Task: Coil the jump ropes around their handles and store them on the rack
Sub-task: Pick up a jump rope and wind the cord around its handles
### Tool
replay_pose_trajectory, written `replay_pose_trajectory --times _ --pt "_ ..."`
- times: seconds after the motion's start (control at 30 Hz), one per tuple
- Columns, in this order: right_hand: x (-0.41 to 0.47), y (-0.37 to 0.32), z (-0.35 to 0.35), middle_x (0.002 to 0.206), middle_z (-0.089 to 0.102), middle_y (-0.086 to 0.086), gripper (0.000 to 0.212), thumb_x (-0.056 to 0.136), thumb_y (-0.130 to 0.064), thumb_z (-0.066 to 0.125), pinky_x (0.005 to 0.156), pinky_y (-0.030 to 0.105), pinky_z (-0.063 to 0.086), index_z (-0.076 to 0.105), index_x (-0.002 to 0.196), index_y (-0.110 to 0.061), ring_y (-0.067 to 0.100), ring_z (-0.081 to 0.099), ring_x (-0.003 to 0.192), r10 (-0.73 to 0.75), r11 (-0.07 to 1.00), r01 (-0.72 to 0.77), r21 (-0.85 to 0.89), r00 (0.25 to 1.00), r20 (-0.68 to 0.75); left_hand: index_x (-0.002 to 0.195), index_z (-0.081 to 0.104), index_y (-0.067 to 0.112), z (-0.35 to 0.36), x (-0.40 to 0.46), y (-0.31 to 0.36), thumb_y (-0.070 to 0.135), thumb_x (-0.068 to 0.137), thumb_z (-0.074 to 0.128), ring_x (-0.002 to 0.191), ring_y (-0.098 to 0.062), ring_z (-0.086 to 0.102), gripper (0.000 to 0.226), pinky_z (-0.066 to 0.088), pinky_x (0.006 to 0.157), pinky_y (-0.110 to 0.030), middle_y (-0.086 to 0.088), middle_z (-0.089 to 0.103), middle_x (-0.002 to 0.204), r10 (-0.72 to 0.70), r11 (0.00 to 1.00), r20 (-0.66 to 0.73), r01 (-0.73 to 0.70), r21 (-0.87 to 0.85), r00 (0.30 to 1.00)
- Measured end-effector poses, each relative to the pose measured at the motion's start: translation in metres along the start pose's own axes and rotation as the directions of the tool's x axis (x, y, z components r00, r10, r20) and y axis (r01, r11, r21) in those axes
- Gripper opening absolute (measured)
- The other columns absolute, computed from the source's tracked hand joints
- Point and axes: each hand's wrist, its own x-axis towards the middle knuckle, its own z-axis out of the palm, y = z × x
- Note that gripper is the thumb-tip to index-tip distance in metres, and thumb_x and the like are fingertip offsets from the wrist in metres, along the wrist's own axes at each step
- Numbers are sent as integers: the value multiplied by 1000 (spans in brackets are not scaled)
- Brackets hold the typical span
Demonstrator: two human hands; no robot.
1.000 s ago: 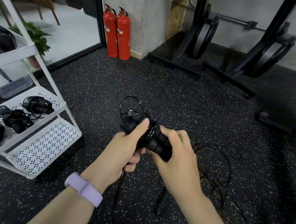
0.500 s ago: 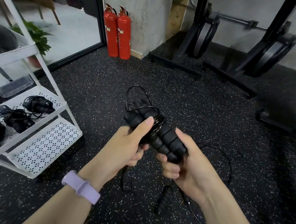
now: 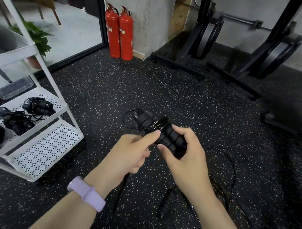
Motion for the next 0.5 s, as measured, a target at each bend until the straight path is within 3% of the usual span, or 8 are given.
replay_pose_trajectory --times 0.17,0.23,0.3,0.33,0.4,0.47,0.5 --pt "-5 -2 13 119 48 -23 54 89 -30 78 88 18 48 45 131 -43 -6 54 111 -148 973 158 -167 986 73 74 48 18 2 0 -6 57 87 70 38 -5 27 46 21 34 -19 10 38 51 19 998 -80 -24 -60 997" --pt "-6 -2 10 121 52 -24 48 89 -42 73 87 14 47 48 131 -42 -5 56 112 -113 988 124 -90 986 124 71 44 19 -2 1 -7 53 88 71 40 -7 26 47 21 36 -20 8 36 51 52 998 -121 -57 -38 991" --pt "-6 -3 7 115 63 -18 41 88 -55 66 85 19 52 57 125 -39 2 63 105 4 991 -21 130 991 133 71 44 21 -8 2 -6 53 87 73 43 -10 24 46 21 38 -21 6 33 53 92 996 -129 -92 7 987" --pt "-5 -5 6 111 69 -12 40 90 -58 64 83 29 58 62 122 -34 7 68 99 95 945 -133 298 986 138 71 45 22 -10 2 -4 53 87 73 44 -10 24 45 21 39 -21 5 33 54 109 994 -116 -108 20 987" --pt "0 -10 4 106 76 4 51 94 -62 59 73 40 62 66 120 -19 21 73 88 281 711 -389 586 921 271 66 49 24 -11 2 -2 56 85 73 45 -10 25 44 23 40 -20 5 34 54 144 989 -75 -142 28 987" --pt "3 -15 2 100 75 13 61 93 -63 51 64 35 59 70 120 -12 27 70 77 329 459 -587 667 810 486 57 55 28 -9 3 -2 58 82 73 44 -9 26 43 24 41 -20 6 36 52 176 984 -40 -175 41 984" --pt "3 -16 1 97 73 14 59 92 -60 50 61 32 57 74 117 -12 26 68 73 303 388 -638 665 770 562 54 59 29 -7 3 -3 59 80 73 43 -9 26 41 24 41 -20 7 37 51 188 982 -30 -187 42 982"
